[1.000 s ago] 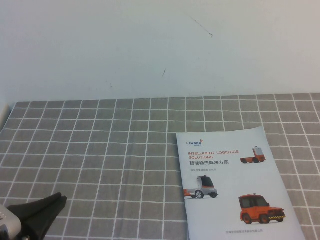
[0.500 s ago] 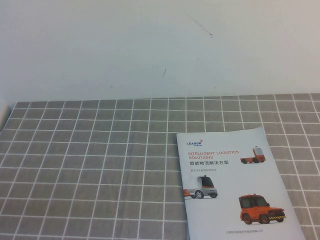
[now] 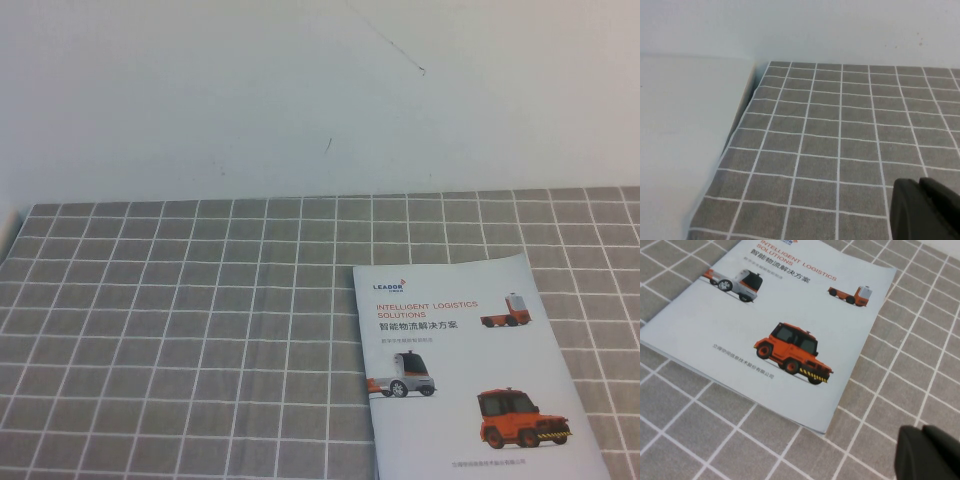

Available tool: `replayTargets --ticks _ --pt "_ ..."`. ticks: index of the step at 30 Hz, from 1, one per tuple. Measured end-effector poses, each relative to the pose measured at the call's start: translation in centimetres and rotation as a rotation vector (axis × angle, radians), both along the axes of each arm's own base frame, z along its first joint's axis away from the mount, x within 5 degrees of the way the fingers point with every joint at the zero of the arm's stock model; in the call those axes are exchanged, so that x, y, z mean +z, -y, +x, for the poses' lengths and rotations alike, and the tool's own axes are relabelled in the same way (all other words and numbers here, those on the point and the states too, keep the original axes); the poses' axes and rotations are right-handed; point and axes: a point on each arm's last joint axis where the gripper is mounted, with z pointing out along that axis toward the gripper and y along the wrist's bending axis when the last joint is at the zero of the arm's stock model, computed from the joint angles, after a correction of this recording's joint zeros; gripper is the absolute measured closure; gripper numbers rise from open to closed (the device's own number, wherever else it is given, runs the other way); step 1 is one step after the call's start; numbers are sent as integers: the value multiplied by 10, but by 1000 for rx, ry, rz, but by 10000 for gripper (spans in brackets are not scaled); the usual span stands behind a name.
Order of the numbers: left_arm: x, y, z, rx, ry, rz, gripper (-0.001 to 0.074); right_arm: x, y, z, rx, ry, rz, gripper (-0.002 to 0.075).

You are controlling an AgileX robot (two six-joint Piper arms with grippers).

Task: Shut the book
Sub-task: 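Close the open booklet and leave it lying on the table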

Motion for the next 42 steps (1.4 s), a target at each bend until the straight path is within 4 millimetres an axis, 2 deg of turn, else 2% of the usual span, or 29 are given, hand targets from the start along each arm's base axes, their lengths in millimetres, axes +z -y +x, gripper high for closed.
replayTargets --ticks 6,14,23,42 --pt "-4 5 -1 -61 -43 13 737 0 0 0 0 0 0 727" --pt "-6 11 -2 -156 -67 164 737 0 0 0 0 0 0 727" --pt "-6 11 -2 -124 -67 23 737 0 0 0 0 0 0 727" --pt "-6 11 -2 -120 -71 5 737 0 0 0 0 0 1 727"
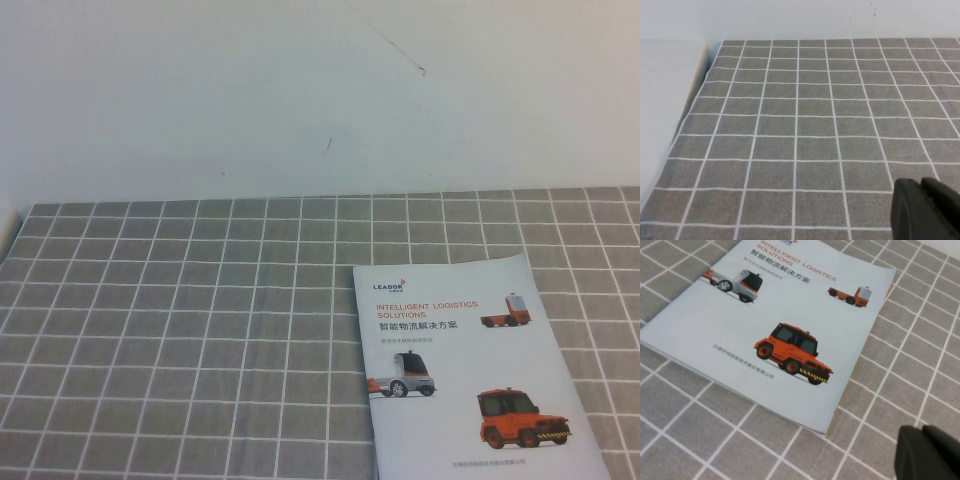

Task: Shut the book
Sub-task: 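Close the open booklet and leave it lying on the table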

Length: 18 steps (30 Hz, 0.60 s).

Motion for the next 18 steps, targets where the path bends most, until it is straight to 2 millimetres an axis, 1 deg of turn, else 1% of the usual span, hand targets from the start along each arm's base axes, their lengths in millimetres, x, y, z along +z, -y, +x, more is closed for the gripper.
replayTargets --ticks 7,11,16,18 --pt "0 0 0 0 0 0 737 1 1 -1 -4 20 3 727" --pt "0 0 0 0 0 -1 737 1 6 -6 -94 80 33 727" --pt "0 0 0 0 0 -2 737 -21 15 -6 -243 197 53 727" --pt "0 0 0 0 0 -2 737 -34 17 -5 -292 249 53 727"
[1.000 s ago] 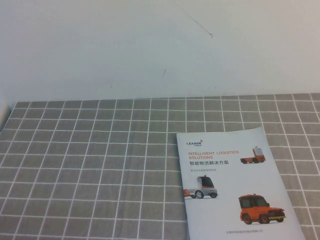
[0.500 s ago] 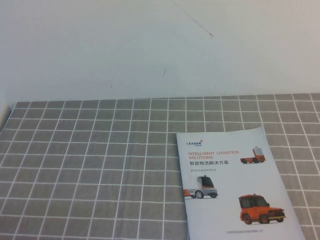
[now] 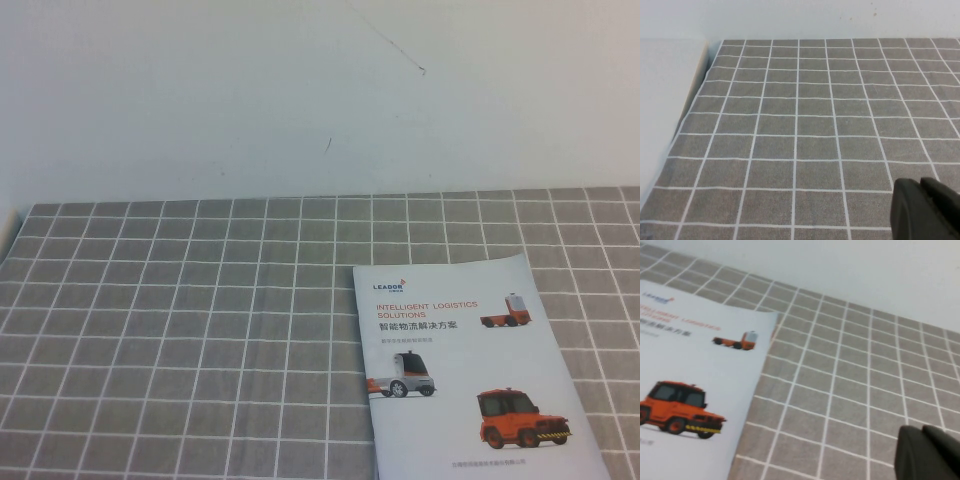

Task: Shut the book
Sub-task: 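Close the open booklet and leave it lying on the table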

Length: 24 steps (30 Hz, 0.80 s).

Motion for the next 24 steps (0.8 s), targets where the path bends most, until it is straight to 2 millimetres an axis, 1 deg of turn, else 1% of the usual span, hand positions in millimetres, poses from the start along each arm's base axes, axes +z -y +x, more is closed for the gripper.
replayTargets --ticks 2,4,24 --pt "0 0 0 0 0 0 737 -9 2 1 -38 30 -2 727" --pt "0 0 0 0 -2 0 737 -15 3 1 -53 0 0 727" --pt "0 0 0 0 0 0 737 -16 2 0 -55 -27 40 727"
